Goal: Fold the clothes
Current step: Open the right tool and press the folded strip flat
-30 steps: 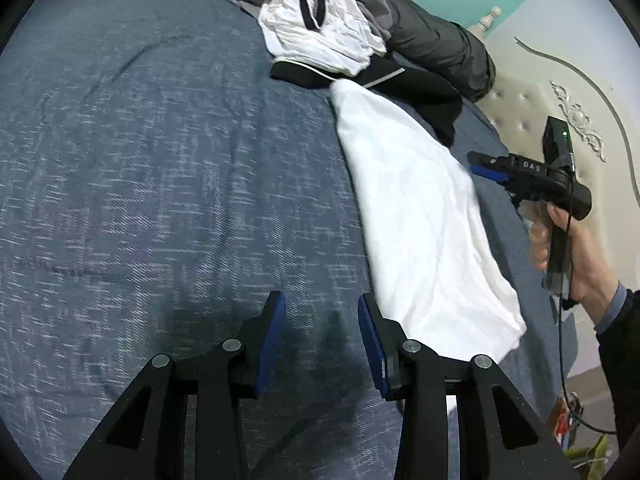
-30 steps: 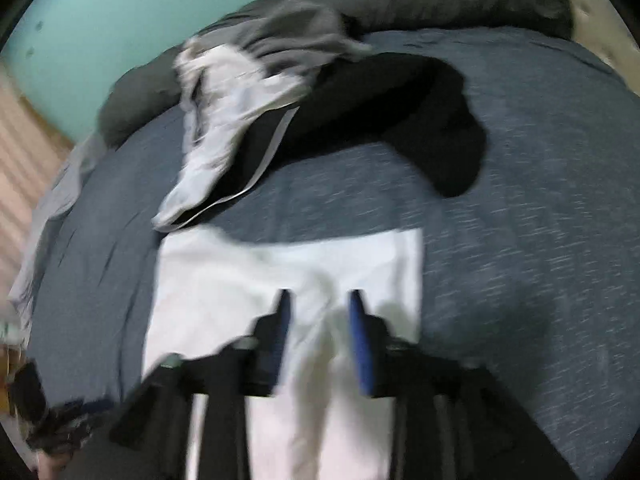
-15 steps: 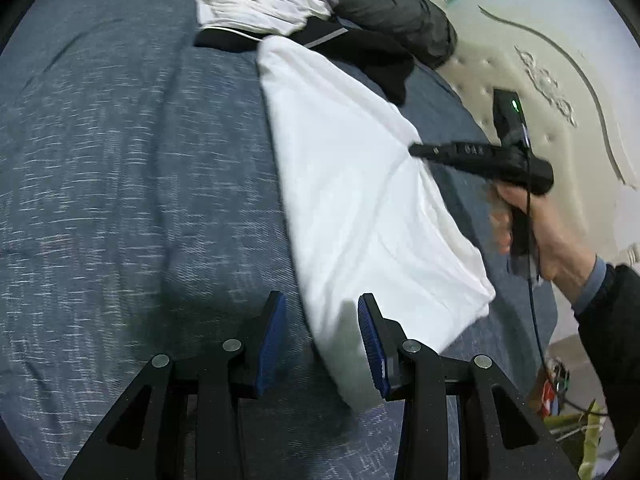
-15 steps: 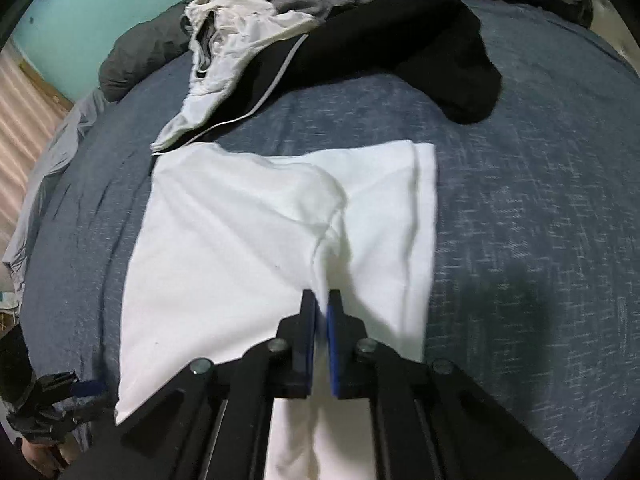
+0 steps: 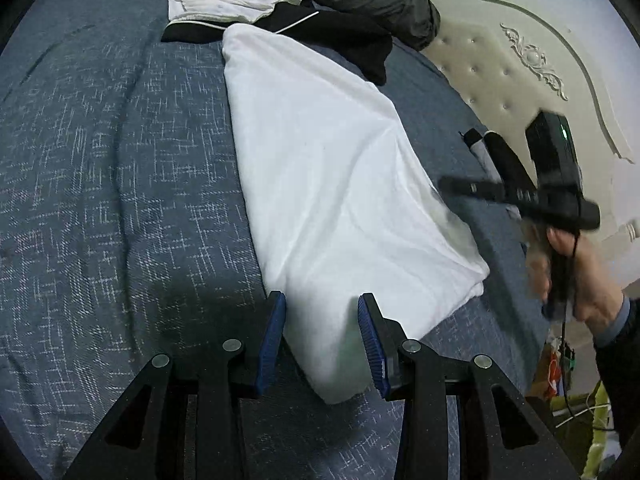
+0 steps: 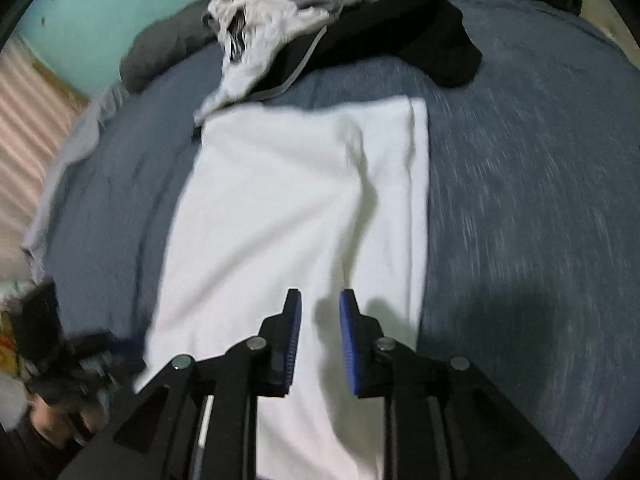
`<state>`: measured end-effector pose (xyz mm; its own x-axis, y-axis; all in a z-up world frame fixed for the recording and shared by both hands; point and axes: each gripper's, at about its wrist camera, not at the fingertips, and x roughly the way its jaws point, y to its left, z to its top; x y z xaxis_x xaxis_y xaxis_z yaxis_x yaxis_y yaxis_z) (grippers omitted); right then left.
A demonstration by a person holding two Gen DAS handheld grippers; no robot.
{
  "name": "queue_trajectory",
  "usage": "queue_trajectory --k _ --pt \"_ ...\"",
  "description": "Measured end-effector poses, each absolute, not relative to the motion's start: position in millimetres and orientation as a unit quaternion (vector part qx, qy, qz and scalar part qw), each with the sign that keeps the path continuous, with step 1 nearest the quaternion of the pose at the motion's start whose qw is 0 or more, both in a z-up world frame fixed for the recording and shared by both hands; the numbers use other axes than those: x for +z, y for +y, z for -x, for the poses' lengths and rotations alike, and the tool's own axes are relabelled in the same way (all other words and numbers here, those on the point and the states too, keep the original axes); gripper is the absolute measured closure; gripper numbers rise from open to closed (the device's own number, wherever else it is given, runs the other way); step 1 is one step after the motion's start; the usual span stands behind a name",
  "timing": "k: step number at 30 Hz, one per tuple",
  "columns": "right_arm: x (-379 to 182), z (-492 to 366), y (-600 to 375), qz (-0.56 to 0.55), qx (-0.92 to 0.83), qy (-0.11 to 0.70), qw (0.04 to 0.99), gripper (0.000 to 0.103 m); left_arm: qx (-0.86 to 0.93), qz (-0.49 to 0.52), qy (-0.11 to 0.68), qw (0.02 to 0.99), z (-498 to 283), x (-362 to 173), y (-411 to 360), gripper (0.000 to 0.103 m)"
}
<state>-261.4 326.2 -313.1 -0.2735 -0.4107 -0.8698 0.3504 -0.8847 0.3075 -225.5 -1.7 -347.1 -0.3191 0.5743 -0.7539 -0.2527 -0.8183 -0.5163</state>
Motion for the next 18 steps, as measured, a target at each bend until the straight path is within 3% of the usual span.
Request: queue_trajectory --k 7,9,18 --pt "-329 235 344 -0.571 -0.786 -0.032 0.236 0.084 0.791 0.527 -0.166 0.263 223 -350 -5 0.062" --pt "-330 231 348 -0.57 -0.785 -0.039 0.239 0.094 0.79 0.528 -0.164 0.265 223 -351 -4 0.064" --pt "-341 238 395 -0.574 -0.777 -0.156 0.205 0.097 0.79 0.53 -0.146 0.271 220 -352 0 0.068"
